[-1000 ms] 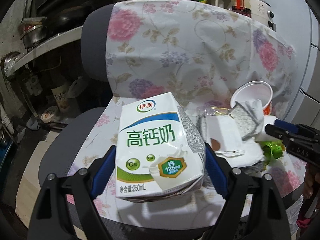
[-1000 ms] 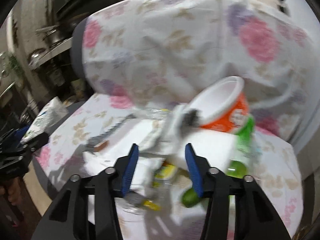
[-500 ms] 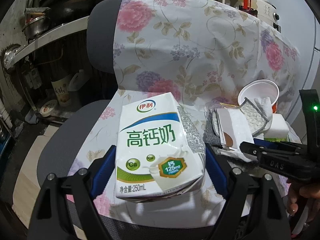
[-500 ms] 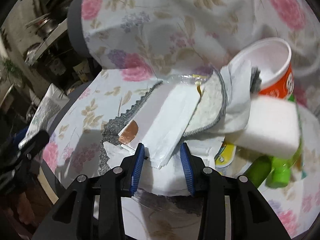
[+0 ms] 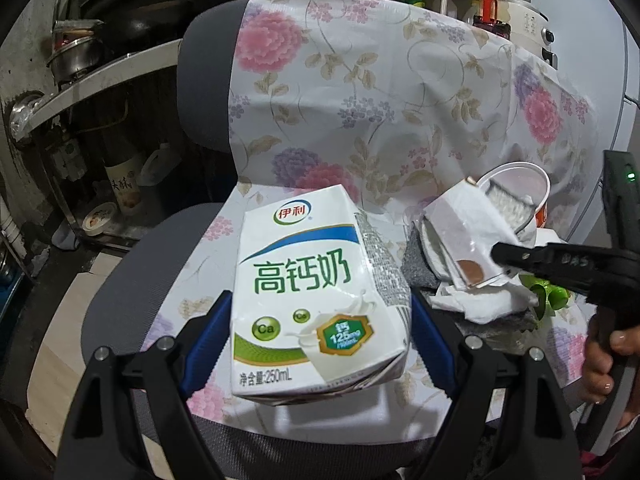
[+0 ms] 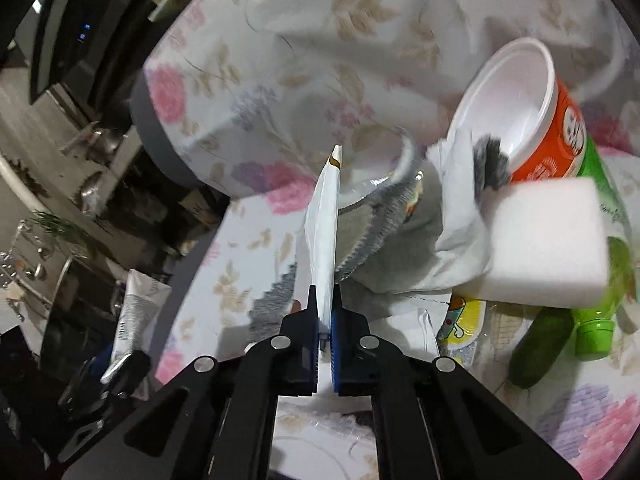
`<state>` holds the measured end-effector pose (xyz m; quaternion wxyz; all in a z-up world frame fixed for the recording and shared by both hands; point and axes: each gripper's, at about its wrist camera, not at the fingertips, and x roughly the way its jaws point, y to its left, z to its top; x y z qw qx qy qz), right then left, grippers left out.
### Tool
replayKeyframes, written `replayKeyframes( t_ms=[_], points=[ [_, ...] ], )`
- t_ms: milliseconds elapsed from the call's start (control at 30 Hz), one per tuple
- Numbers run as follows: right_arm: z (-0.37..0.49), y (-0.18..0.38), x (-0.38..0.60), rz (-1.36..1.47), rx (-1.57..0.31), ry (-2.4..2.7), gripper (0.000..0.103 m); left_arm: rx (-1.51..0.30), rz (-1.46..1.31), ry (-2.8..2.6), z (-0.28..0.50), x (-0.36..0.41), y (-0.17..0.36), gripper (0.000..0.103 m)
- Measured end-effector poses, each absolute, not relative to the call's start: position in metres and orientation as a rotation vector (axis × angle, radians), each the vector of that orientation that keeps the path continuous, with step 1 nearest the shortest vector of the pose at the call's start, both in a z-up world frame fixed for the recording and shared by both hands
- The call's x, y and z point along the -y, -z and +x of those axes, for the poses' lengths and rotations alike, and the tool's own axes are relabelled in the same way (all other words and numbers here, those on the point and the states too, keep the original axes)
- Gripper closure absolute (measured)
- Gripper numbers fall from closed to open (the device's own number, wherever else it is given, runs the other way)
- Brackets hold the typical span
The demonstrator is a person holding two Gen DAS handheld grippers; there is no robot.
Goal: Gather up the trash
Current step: 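Grasp the white paper wrapper with the right gripper while the left holds the carton, then carry the carton and wrapper over the trash bin with both grippers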
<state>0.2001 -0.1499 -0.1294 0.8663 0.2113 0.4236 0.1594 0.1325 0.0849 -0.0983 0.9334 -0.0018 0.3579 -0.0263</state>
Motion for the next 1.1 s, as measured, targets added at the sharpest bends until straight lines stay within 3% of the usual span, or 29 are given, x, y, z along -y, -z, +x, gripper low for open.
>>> replayKeyframes(
  t_ms=[500,567,600,700,933,967,1000,1100],
  points=[
    [0.149,0.126,0.209,0.468,-0.92,-0.294,0.093,-0.707,0.04,0.1,0.104,-0.04,0.078,0.021],
    [0.146,0.128,0.208,0.46,-0.931,-0.304,0.085,-0.705,0.048,0.11,0.102,-0.034,0.077,0.021],
    [0.143,0.127,0.205,0.451,-0.929,-0.307,0.074,-0.702,0.052,0.111,0.101,-0.033,0.076,0.021],
    [0.135,0.127,0.198,0.395,-0.922,-0.29,0.072,-0.703,0.053,0.112,0.099,-0.032,0.077,0.021],
    [0.135,0.116,0.189,0.348,-0.876,-0.235,0.075,-0.719,0.042,0.105,0.1,-0.039,0.083,0.021],
    [0.136,0.114,0.189,0.351,-0.87,-0.232,0.081,-0.719,0.038,0.106,0.1,-0.041,0.084,0.021],
    [0.139,0.113,0.189,0.357,-0.86,-0.226,0.099,-0.718,0.036,0.105,0.1,-0.042,0.083,0.021],
    [0.147,0.106,0.189,0.378,-0.807,-0.243,0.101,-0.716,0.028,0.103,0.1,-0.044,0.082,0.021]
  ],
)
